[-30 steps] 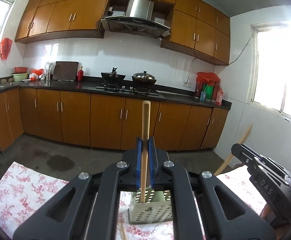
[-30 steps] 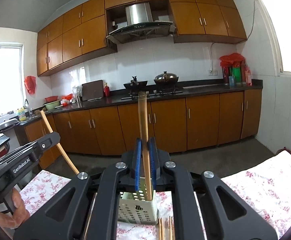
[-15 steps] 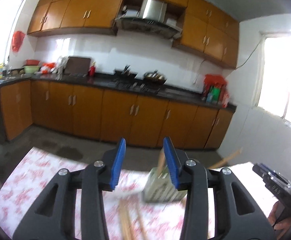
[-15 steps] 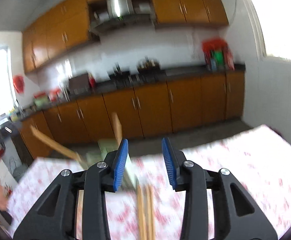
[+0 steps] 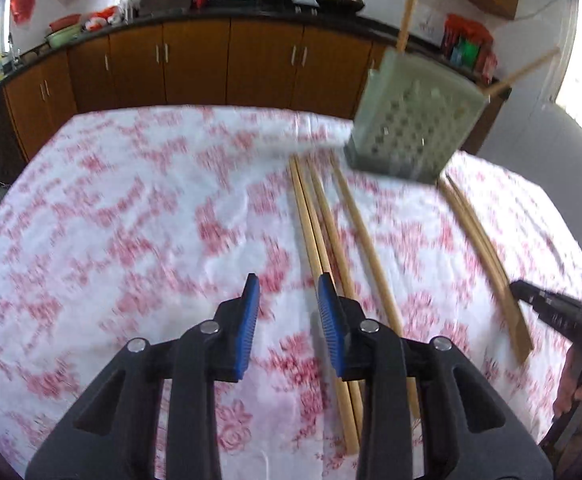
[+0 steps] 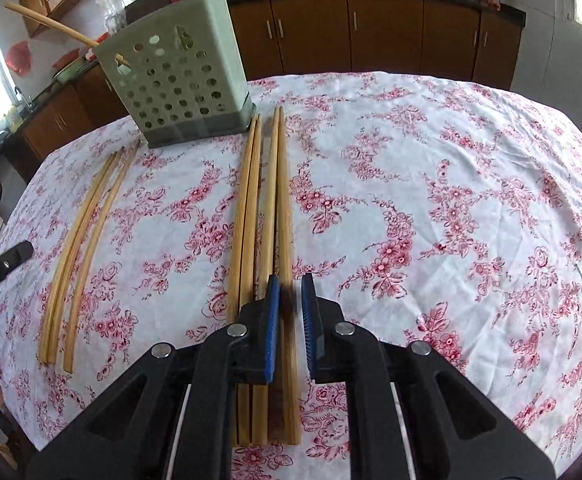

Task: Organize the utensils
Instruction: 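Lower the right tool onto a chopstick and close it while the left tool grasps another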

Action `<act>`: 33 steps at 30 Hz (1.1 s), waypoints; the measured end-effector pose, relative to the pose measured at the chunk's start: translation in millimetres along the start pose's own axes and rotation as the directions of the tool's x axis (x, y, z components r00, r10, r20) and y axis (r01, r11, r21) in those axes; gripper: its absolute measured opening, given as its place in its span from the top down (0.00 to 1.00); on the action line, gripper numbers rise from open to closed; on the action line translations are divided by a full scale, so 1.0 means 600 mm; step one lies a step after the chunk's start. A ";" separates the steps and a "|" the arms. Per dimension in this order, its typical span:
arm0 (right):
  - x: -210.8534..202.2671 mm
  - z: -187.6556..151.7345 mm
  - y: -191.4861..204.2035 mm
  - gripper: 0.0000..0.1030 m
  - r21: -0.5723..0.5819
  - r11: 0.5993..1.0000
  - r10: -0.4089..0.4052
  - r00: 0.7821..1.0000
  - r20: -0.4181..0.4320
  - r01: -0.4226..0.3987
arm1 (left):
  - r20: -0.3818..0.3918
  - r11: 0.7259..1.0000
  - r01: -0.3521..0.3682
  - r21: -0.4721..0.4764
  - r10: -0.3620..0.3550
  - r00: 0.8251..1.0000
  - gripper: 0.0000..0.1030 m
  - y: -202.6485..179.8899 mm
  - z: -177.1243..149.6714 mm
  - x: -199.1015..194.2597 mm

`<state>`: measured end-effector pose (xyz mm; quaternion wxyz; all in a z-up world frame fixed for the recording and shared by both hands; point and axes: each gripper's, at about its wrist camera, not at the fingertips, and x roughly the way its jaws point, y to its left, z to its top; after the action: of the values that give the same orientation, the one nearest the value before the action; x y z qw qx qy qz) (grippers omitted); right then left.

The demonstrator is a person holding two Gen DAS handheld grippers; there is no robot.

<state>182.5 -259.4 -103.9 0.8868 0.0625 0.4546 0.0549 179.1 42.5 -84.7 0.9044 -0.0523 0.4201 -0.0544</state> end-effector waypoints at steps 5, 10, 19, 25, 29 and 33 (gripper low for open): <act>0.001 -0.009 -0.006 0.92 -0.011 0.997 -0.073 0.997 0.024 0.073 | -0.044 1.000 0.030 -0.006 -0.030 0.999 0.77 -0.014 -0.013 0.019; 0.003 -0.006 -0.018 0.92 0.013 0.997 -0.075 0.997 0.031 0.074 | -0.052 0.999 0.043 0.017 -0.042 0.998 0.82 -0.027 -0.014 0.018; -0.001 -0.012 -0.014 0.92 -0.014 0.997 -0.079 0.996 0.033 0.079 | -0.081 0.997 0.018 0.081 -0.012 0.997 0.85 -0.050 -0.025 0.030; -0.004 -0.016 -0.011 0.92 -0.027 0.996 -0.080 0.996 0.046 0.082 | -0.066 0.997 -0.046 0.057 0.050 0.997 0.91 -0.027 -0.008 0.041; -0.001 -0.005 -0.033 0.92 0.014 0.992 -0.125 0.990 0.063 0.125 | -0.047 0.994 -0.106 0.002 0.106 0.993 0.92 0.021 0.013 0.051; 0.000 -0.001 -0.051 0.92 0.041 0.988 -0.152 0.985 0.077 0.150 | -0.033 0.994 -0.106 -0.039 0.105 0.994 0.91 0.054 0.023 0.054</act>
<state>183.2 -289.6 -109.1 0.9047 0.0456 0.4231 -0.0230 212.3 70.4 -104.5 0.8982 -0.0478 0.4370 0.0012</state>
